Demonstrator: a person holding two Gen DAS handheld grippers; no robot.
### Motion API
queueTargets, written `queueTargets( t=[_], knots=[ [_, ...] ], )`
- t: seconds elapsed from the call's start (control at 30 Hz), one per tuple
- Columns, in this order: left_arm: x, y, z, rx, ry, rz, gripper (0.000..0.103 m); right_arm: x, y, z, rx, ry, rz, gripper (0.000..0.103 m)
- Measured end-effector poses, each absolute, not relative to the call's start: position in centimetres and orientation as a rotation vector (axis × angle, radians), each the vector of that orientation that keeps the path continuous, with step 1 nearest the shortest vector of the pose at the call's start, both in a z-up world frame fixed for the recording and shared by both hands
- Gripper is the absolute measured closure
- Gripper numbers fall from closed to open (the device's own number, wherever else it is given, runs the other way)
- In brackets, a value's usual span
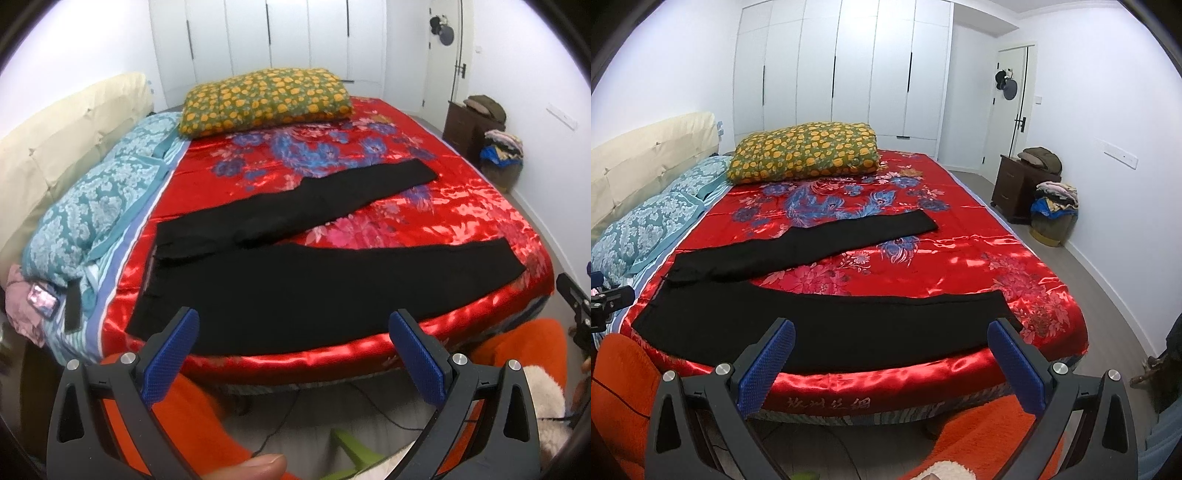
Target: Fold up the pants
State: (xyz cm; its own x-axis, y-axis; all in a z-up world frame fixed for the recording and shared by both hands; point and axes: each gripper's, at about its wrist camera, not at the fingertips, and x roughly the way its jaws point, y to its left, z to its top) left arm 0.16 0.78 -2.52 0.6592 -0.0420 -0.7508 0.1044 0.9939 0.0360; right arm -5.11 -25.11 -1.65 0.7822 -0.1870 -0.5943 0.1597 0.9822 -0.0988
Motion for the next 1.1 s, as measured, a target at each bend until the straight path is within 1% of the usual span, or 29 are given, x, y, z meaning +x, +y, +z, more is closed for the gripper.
queueTargets(
  t=[0.33,1.1],
  knots=[
    [0.5,1.9,-3.5,0.07,0.875,-0.047,0.001,-4.3,-24.8,-1.7,-0.068,0.686,-0.222,0.0],
    [1.0,0.7,-5.0,0.161,0.899,0.005,0.001,-3.1,-25.0,-3.3,-0.147,0.824,-0.32,0.0]
  ],
)
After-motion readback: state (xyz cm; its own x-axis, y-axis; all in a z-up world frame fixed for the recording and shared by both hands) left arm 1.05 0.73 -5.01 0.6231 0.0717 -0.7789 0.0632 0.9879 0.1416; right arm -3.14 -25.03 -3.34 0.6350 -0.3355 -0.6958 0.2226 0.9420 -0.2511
